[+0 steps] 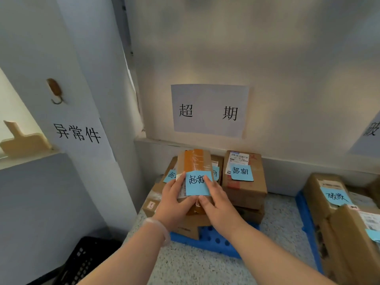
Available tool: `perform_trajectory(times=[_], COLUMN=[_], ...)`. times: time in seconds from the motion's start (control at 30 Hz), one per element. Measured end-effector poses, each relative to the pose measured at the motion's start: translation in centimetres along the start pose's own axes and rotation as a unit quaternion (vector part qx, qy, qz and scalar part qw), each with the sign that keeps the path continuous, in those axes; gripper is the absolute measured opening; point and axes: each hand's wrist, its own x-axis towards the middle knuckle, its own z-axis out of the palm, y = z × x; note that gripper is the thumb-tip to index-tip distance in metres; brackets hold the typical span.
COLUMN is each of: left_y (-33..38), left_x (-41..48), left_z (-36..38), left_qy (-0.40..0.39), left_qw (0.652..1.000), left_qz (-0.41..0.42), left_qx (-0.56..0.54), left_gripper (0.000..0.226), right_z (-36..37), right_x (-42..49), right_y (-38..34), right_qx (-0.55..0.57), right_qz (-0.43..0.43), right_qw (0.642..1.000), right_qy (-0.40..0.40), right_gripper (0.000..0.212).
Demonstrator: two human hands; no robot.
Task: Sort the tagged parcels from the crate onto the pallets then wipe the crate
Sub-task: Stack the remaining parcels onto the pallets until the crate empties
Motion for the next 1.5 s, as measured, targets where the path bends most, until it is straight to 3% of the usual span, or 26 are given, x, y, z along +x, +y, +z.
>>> perform_trajectory(times=[0.3, 0.67, 0.83, 1.5], left_y=[-1.4, -1.3, -2.0, -0.9], left_x=[8.8, 15.2, 16.3, 14.6], left_z=[-2.5, 0.9, 1.8, 1.5], left_qy=[-0.100, -0.165, -0.154, -0.156], left_qw=[0.995, 0.986, 0.987, 0.972], left_qz=[0.002, -0.014, 0.019, 0.050], left_qx=[0.005, 0.034, 0.041, 0.167], left_gripper=[0.072, 0.075, 0.073, 0.074], right_z=[2.3, -1.2, -1.6, -2.3], right_x=[7.2, 11.7, 12.5, 9.4], right_y=[-1.0, 0.9, 1.9, 1.6], right_qx=[-0.009, -0.161, -0.285, -0.287], right_qz=[0.069, 0.165, 0.166, 0.145], right_qw=[0.995, 0.970, 0.940, 0.943], right_qy=[0.073, 0.075, 0.087, 0.090], right_gripper=[0.058, 0.060, 0.061, 0.063])
